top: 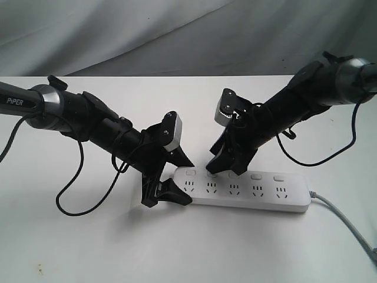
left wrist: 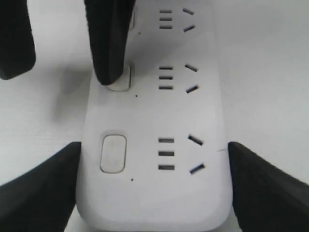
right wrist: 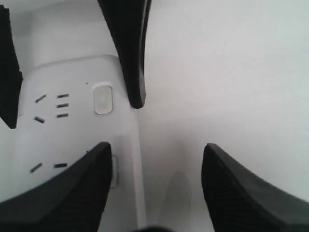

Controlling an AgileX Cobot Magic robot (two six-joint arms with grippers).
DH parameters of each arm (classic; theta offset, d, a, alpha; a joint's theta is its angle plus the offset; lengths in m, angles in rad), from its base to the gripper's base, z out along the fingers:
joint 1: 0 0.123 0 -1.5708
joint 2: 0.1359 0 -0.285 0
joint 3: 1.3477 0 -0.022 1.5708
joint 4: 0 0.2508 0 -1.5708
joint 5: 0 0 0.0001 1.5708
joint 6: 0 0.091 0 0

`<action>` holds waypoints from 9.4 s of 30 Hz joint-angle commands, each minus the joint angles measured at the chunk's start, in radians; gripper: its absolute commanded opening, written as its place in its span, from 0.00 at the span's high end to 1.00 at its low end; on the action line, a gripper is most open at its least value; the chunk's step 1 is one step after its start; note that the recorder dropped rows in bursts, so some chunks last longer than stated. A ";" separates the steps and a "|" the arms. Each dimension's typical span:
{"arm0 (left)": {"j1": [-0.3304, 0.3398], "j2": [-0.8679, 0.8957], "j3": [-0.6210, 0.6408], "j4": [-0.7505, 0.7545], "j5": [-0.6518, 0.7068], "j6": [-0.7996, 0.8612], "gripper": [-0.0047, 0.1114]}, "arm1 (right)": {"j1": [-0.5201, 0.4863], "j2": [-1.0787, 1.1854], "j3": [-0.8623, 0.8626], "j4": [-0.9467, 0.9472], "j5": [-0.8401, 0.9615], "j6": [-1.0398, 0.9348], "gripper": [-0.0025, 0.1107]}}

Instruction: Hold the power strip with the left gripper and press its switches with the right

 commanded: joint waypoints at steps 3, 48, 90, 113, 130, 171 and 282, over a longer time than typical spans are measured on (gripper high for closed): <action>-0.003 0.002 -0.008 -0.003 0.008 0.005 0.96 | -0.006 0.022 0.003 -0.072 -0.033 0.032 0.52; -0.003 0.002 -0.008 -0.003 0.008 0.005 0.96 | -0.156 -0.117 0.079 0.106 0.133 -0.151 0.52; -0.003 0.002 -0.008 -0.003 0.008 0.005 0.96 | -0.131 -0.060 0.180 0.084 -0.054 -0.201 0.52; -0.003 0.002 -0.008 -0.003 0.008 0.005 0.96 | -0.074 -0.044 0.182 -0.031 -0.159 -0.091 0.52; -0.003 0.002 -0.008 -0.003 0.008 0.005 0.96 | -0.113 -0.005 0.182 -0.061 -0.136 -0.069 0.52; -0.003 0.002 -0.008 -0.003 0.008 0.005 0.96 | -0.230 -0.199 0.243 0.081 -0.024 -0.160 0.52; -0.003 0.002 -0.008 -0.003 0.008 0.005 0.96 | -0.341 -0.129 0.287 -0.094 -0.095 -0.070 0.52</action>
